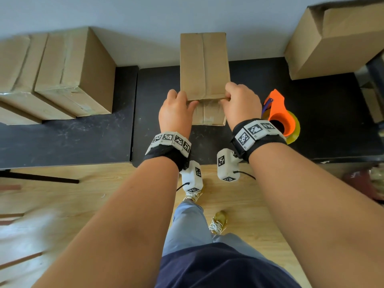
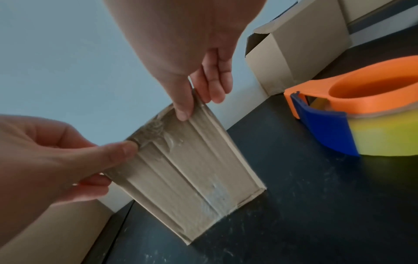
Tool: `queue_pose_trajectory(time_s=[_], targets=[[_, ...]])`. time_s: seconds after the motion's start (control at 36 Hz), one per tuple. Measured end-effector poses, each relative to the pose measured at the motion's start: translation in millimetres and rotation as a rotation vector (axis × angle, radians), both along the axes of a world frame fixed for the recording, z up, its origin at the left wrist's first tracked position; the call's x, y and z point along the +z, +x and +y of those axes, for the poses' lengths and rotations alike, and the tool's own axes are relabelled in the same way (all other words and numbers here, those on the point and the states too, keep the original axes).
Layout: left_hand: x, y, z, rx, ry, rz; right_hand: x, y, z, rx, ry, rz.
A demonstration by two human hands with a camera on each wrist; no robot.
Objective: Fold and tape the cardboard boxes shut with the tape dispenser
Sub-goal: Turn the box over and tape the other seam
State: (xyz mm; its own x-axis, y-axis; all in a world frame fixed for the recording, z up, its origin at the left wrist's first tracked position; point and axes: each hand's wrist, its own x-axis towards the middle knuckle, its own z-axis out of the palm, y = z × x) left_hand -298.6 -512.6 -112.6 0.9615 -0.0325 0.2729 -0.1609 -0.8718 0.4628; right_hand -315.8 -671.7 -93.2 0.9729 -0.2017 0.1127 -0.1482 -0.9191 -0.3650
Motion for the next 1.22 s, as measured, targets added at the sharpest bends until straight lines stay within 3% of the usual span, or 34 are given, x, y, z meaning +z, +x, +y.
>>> queue_pose_trajectory(time_s=[0.33, 0.56, 0.86, 1.08, 1.22], targets=[[0, -4, 2, 0.026, -0.079, 0.008, -10, -4, -13, 0.027, 0.193, -0.034], [5, 0, 0, 0.047, -0.067, 0.027, -13, -2, -10, 0.027, 0.111, -0.114], [7, -1, 2, 0.063, -0.098, 0.023, -17, -6, -9, 0.039, 0.152, -0.150], [9, 6, 1, 0.059, -0.046, 0.069, -11, 0, -9, 0.014, 0.114, -0.116], [9, -2, 0, 0.053, 0.017, 0.051, -5, -6, -17, 0.058, 0.213, -0.058]])
